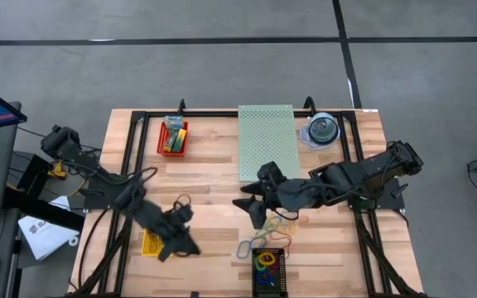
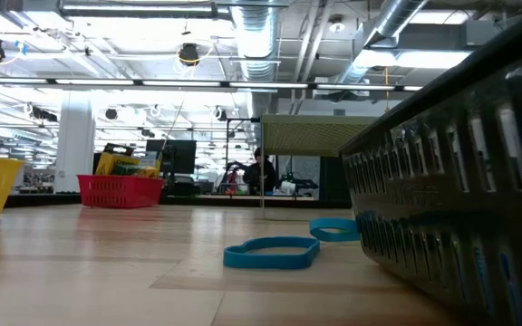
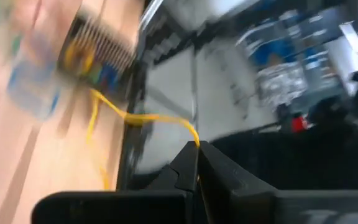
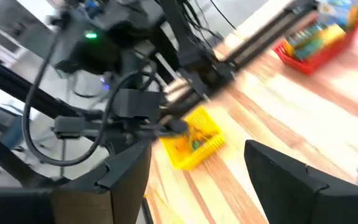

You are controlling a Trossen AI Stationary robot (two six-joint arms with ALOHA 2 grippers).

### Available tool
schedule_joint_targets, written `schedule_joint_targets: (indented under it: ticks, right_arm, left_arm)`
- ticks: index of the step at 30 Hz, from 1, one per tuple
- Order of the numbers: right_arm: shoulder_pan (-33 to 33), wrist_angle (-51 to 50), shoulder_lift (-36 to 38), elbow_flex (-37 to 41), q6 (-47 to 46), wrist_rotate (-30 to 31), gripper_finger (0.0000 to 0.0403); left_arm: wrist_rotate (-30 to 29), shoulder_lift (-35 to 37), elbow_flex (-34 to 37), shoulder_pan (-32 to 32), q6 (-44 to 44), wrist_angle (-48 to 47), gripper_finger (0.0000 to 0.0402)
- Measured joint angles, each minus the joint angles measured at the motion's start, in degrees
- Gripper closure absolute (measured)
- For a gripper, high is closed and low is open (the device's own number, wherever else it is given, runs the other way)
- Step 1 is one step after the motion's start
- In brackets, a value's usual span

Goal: Pick & Place Office Desk Supplies
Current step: Put the yellow rubber band into the yellow bin

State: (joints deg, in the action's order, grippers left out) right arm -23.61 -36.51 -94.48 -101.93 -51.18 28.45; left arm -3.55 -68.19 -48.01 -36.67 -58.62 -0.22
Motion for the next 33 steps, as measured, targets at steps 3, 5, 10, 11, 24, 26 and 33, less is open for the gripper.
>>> schedule_joint_targets:
  ticks: [3,5,10,11,24,26,33]
  right_arm:
    - [-0.5,-4.8,0.0,0.0,-3.5,0.0,0.0148]
    - [-0.5,-7.8,0.0,0.0,-5.4,0.1,0.0148]
    - [-0.8,-12.3,0.0,0.0,-7.5,0.3,0.0148]
    - [-0.8,-12.7,0.0,0.0,-7.9,0.4,0.0148]
    - [-1.4,-17.4,0.1,0.0,-8.9,1.5,0.0148]
    - [-1.6,-17.7,0.1,0.0,-8.9,1.6,0.0148]
    - [-2.2,-18.3,0.1,0.0,-8.9,2.7,0.0148]
  left_arm:
    - [-1.6,1.4,0.0,-3.9,-7.9,-8.6,0.0401]
    - [-3.1,2.6,0.0,-6.4,-12.7,-13.8,0.0401]
    - [-5.7,6.0,0.0,-11.1,-24.5,-27.6,0.0401]
    - [-5.7,6.5,0.0,-11.7,-26.6,-30.3,0.0401]
    - [-6.7,7.4,0.0,-12.0,-45.3,-49.9,0.0401]
    - [-7.4,7.1,0.0,-11.9,-47.0,-51.3,0.0401]
    - [-10.4,4.9,0.0,-10.9,-50.3,-52.6,0.0389]
